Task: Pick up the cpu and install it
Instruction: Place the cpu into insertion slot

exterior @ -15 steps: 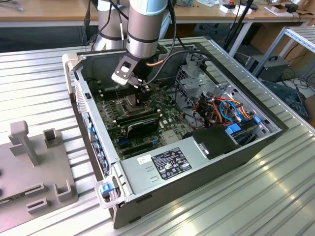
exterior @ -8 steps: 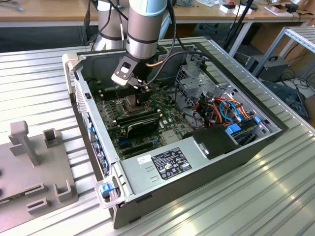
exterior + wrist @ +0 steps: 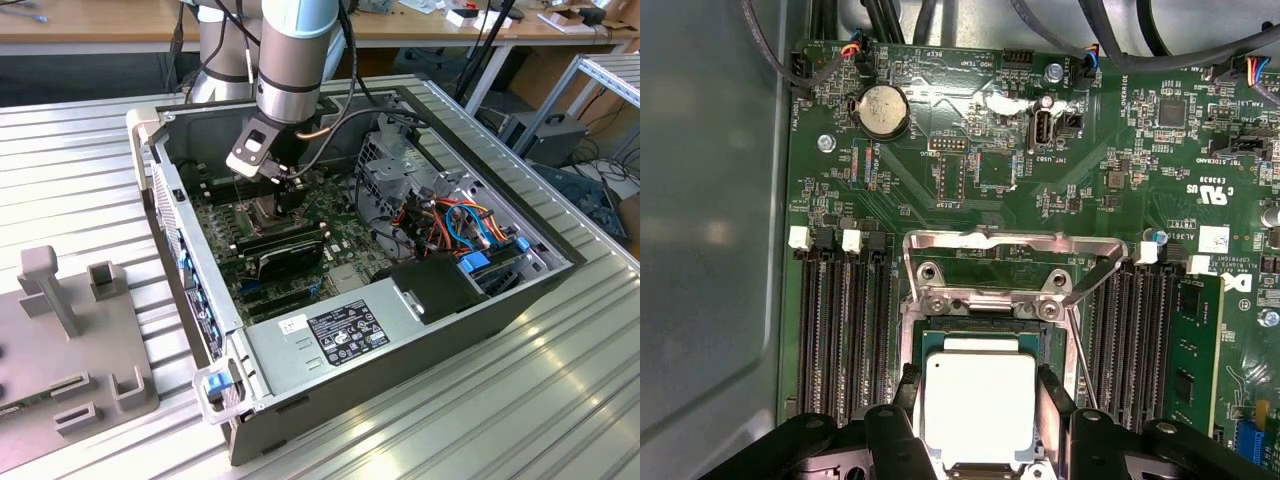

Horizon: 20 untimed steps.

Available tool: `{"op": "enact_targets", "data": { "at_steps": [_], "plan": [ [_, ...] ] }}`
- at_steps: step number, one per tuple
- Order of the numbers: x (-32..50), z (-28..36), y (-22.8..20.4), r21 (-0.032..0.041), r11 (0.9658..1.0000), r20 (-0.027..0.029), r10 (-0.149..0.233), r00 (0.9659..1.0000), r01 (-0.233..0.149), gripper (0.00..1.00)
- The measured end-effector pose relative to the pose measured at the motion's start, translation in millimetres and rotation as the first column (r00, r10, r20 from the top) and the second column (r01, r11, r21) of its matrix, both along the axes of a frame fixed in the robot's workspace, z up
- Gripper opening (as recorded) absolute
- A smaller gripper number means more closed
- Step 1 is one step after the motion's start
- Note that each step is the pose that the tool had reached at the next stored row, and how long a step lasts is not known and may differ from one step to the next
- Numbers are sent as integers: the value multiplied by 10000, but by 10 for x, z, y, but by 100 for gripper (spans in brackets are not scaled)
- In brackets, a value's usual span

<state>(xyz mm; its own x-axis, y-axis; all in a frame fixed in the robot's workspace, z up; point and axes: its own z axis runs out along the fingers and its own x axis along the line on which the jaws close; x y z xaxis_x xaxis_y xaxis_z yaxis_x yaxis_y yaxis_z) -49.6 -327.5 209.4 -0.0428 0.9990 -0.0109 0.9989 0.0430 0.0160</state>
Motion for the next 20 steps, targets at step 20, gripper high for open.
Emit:
{"op": "enact_targets", "data": {
  "at_steps": [20],
  "plan": [
    [0,-3,-5,0,10000,-125,-37,9999,37,55]
  ]
}}
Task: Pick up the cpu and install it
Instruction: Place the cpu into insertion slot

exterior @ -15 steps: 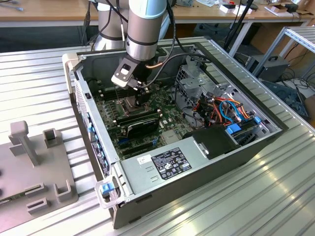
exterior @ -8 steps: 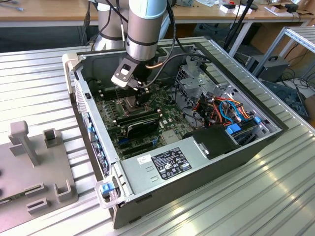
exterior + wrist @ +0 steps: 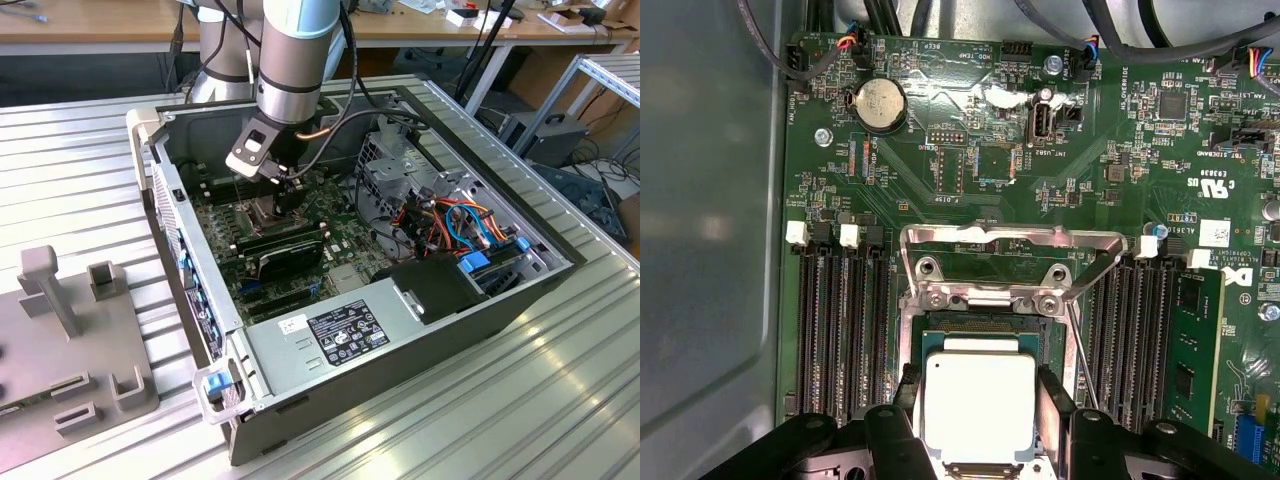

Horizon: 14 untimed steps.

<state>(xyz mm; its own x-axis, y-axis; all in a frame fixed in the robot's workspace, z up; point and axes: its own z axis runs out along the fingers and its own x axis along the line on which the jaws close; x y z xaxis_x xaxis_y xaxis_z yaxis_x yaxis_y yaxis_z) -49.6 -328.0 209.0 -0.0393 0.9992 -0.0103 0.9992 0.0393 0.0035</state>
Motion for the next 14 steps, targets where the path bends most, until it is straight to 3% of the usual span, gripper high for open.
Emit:
{"op": "enact_targets", "data": {
  "at_steps": [14],
  "plan": [
    [0,-17,0,0,10000,1,-43,10000,43,55]
  ]
}}
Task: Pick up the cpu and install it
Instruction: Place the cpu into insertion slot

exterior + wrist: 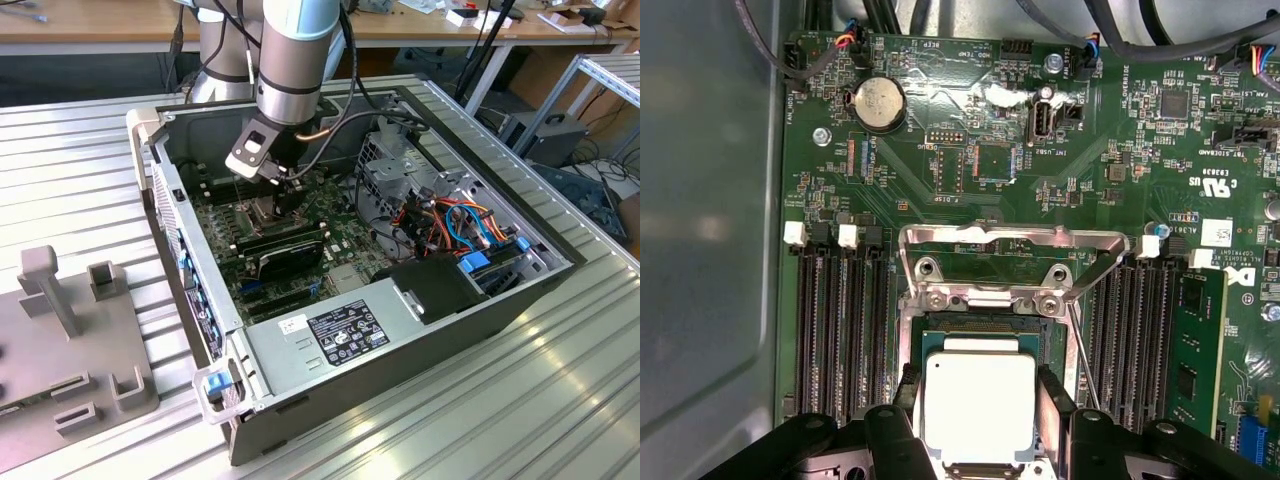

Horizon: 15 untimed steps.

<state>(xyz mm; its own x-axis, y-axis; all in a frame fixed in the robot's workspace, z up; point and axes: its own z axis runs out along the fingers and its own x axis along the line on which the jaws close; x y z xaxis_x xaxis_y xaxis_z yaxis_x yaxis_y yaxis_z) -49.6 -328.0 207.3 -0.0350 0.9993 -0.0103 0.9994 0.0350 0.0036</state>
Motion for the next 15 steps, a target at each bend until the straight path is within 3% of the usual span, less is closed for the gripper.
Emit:
{"op": "enact_targets", "data": {
  "at_steps": [15],
  "plan": [
    [3,-29,-3,0,9994,0,-357,9994,357,55]
  ]
}}
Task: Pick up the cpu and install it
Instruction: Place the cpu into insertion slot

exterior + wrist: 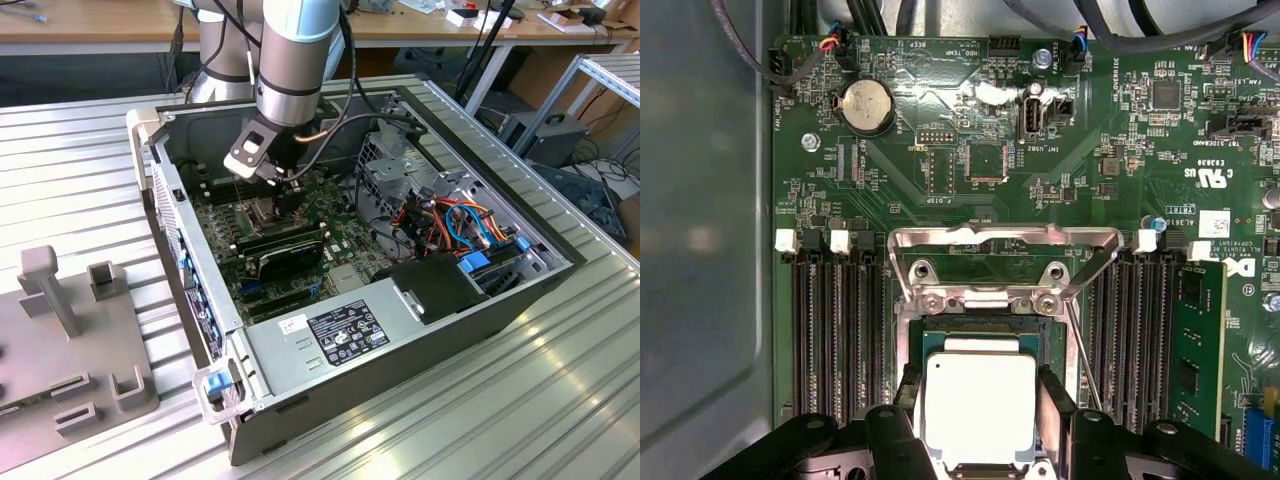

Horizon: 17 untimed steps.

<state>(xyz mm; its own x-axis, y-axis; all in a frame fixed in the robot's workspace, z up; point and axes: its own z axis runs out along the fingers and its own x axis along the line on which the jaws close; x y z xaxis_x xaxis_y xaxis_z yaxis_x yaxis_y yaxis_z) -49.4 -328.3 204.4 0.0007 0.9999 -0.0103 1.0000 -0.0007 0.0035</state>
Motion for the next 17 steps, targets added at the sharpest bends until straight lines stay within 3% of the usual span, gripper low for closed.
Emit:
{"op": "enact_targets", "data": {
  "at_steps": [17],
  "plan": [
    [0,-47,-5,-1,9998,0,222,9998,-222,55]
  ]
}}
